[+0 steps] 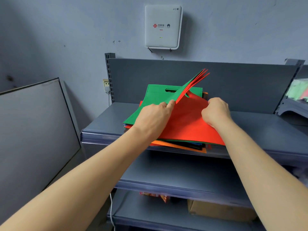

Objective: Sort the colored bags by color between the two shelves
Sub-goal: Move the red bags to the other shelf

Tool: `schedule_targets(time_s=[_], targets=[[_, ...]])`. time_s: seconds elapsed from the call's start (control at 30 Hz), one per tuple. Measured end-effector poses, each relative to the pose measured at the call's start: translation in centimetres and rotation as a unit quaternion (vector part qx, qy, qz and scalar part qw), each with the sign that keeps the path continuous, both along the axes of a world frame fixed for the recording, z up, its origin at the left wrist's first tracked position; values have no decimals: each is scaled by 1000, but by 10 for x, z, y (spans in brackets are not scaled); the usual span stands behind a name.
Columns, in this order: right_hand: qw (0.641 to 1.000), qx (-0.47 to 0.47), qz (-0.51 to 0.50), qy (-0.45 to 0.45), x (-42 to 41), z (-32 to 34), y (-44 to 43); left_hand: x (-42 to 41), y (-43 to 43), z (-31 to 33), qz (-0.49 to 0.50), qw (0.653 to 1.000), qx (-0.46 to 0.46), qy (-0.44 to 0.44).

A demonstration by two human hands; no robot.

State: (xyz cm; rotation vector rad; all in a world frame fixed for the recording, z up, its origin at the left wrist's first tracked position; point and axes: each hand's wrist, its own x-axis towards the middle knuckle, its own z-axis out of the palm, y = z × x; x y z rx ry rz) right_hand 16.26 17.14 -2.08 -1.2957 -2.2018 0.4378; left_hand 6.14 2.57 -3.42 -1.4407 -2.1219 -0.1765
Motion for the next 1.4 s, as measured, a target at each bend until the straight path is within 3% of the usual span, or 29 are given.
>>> schedule_targets(time_s=[0.27, 0.4, 0.57, 0.77, 0.87, 1.0, 1.17, 1.27, 1.4], targets=[[1000, -24, 9, 3, 10, -9, 6, -6, 4, -6, 69, 997, -23, -30], [997, -70, -6, 4, 9, -18, 16, -18, 7, -9, 89, 992, -30, -90], [994, -104, -15, -12, 3, -27, 26, -33, 15, -1, 115, 982, 20, -151], [992, -114, -47, -1, 0, -25, 40, -46, 22, 1, 118, 980, 66, -147], [992, -107, -65, 4, 2, -23, 44, -55, 24, -3, 120, 968, 87, -201], [991, -106, -83, 17, 6, -24, 47, -68, 26, -11, 136, 950, 44, -277], [991, -104, -78, 13, 5, -25, 45, -67, 28, -17, 193, 955, -48, -220], [991, -113, -68, 7, 4, -27, 48, -64, 34, -14, 176, 939, -61, -289], [992, -113, -60, 0, 5, -29, 47, -56, 37, -6, 121, 916, 4, -382]])
